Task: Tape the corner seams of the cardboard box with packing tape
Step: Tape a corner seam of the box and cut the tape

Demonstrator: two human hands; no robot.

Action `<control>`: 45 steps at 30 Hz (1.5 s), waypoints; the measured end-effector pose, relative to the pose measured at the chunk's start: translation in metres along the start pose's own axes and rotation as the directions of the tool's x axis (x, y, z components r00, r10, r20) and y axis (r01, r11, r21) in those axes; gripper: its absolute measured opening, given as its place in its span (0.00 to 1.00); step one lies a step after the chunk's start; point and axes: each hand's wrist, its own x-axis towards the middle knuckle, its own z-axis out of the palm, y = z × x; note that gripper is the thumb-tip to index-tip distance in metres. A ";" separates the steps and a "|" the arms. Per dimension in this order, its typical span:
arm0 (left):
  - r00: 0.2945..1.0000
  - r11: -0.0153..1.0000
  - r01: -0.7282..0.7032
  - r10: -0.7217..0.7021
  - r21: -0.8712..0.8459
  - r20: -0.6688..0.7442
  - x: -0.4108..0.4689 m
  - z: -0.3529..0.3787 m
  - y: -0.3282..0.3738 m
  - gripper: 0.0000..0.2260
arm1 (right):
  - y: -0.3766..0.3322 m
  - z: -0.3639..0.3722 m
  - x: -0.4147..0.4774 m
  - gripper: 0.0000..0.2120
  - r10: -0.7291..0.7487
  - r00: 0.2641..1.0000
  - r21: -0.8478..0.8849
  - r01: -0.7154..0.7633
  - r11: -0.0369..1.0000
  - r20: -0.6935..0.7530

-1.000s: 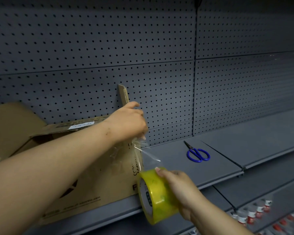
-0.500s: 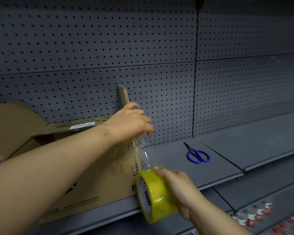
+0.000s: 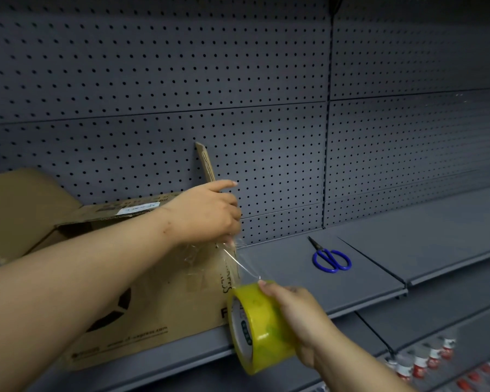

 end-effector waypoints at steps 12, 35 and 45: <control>0.994 0.998 -0.040 0.036 -0.039 -0.102 -0.002 0.011 0.015 0.09 | -0.006 -0.002 0.004 0.14 -0.044 0.999 -0.082 0.041 0.996 -0.027; 0.999 0.978 0.041 -0.038 0.202 -0.021 -0.009 0.014 0.014 0.17 | -0.002 -0.002 0.005 0.15 -0.044 0.998 -0.086 0.040 0.995 -0.047; 0.992 0.991 0.025 -0.009 0.128 -0.123 -0.007 0.006 0.026 0.21 | 0.001 0.003 0.011 0.20 -0.022 0.998 -0.101 0.017 0.995 -0.054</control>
